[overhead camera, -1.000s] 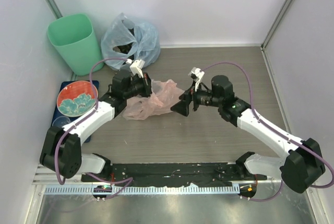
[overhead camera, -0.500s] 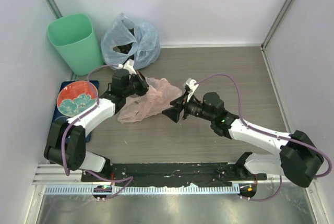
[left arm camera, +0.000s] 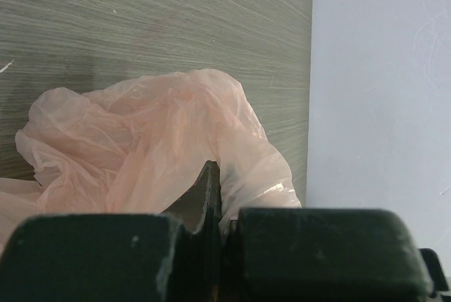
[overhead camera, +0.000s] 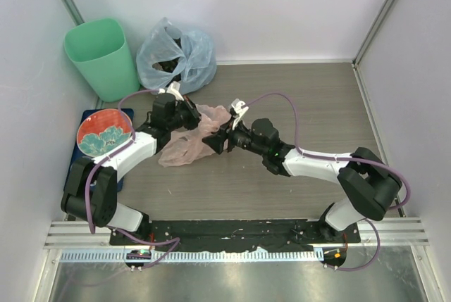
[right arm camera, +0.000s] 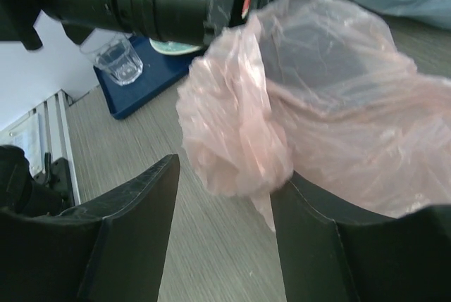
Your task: Put the trash bags into the trash bin
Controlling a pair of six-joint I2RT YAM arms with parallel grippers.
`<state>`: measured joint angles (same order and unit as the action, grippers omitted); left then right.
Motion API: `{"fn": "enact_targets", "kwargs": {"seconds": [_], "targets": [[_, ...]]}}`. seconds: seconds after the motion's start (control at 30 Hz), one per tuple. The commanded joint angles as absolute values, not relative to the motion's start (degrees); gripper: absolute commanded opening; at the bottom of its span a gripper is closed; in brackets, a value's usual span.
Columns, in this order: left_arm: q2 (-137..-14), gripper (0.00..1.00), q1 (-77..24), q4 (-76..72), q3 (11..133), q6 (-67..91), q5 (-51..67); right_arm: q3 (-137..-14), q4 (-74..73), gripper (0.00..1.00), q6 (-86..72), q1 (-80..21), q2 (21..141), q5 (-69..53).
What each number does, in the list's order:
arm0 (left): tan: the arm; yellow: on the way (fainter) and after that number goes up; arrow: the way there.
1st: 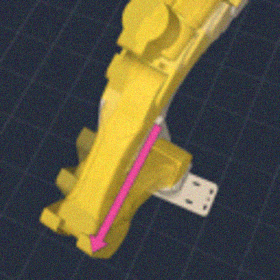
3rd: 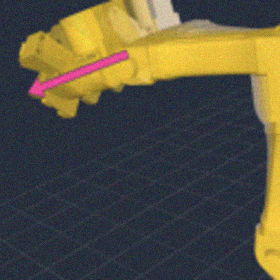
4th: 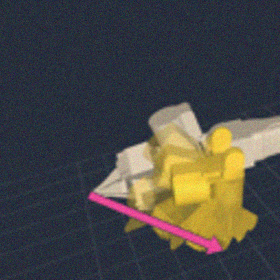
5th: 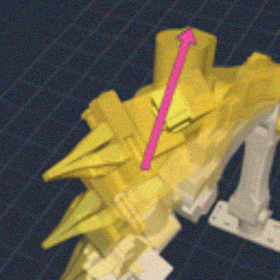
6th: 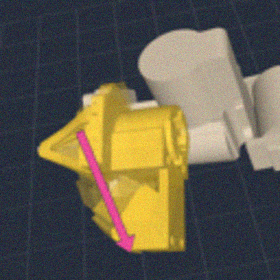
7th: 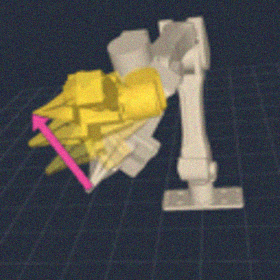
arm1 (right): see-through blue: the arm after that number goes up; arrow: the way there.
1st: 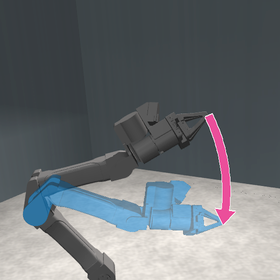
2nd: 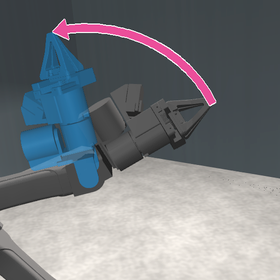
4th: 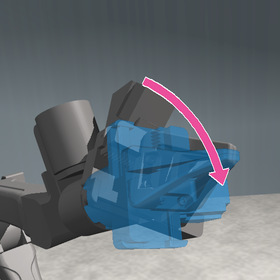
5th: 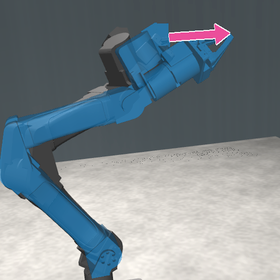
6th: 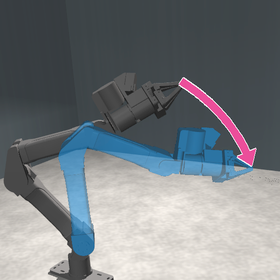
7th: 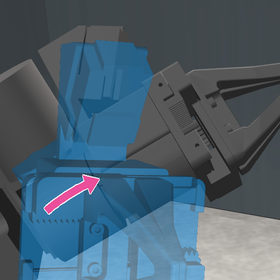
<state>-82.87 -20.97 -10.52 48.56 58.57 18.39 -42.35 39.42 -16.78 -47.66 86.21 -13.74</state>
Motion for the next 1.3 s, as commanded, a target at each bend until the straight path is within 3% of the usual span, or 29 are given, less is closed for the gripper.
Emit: {"fn": "enact_targets", "kwargs": {"seconds": [0.0,0.07,0.1,0.13,0.23,0.6,0.93,1.03,1.2,1.27], "targets": [[-81.12,0.0,-21.01,-12.83,49.48,59.68,17.32,-47.63,46.76,0.58,-17.31,-48.52,87.89,-11.95],[-81.21,0.0,-21.01,-13.09,49.48,59.94,17.14,-48.16,46.76,0.47,-17.14,-48.69,88.94,-11.43],[-81.21,0.0,-21.09,-13.27,49.48,59.94,17.05,-48.43,46.5,0.39,-16.88,-48.69,89.55,-10.99],[-81.21,0.0,-20.92,-13.27,49.57,59.94,17.14,-48.43,45.97,0.23,-16.61,-48.69,89.65,-10.38],[-80.86,0.0,-19.87,-12.57,49.75,59.24,18.19,-47.29,42.63,0.01,-13.89,-48.34,87.29,-8.35],[-79.28,0.0,-12.39,-5.71,50.01,46.15,21.53,-37.97,12.94,0.01,-4.05,-39.73,62.77,-7.91],[-83.67,0.0,-16.86,-4.05,57.3,33.68,30.67,-42.1,0.79,0.01,-0.97,-39.38,57.31,-6.06],[-86.3,0.0,-18.89,-2.21,60.81,29.63,31.11,-43.68,-1.21,0.01,-1.84,-39.2,55.55,-8.61],[-100.33,0.0,-23.37,12.72,80.54,16.03,35.32,-47.81,-3.52,0.01,-8.6,-38.68,55.11,-10.37],[-103.61,0.24,-23.29,20.8,86.63,13.54,36.82,-48.07,-4.04,0.01,-10.02,-38.15,55.46,-7.83]]}}
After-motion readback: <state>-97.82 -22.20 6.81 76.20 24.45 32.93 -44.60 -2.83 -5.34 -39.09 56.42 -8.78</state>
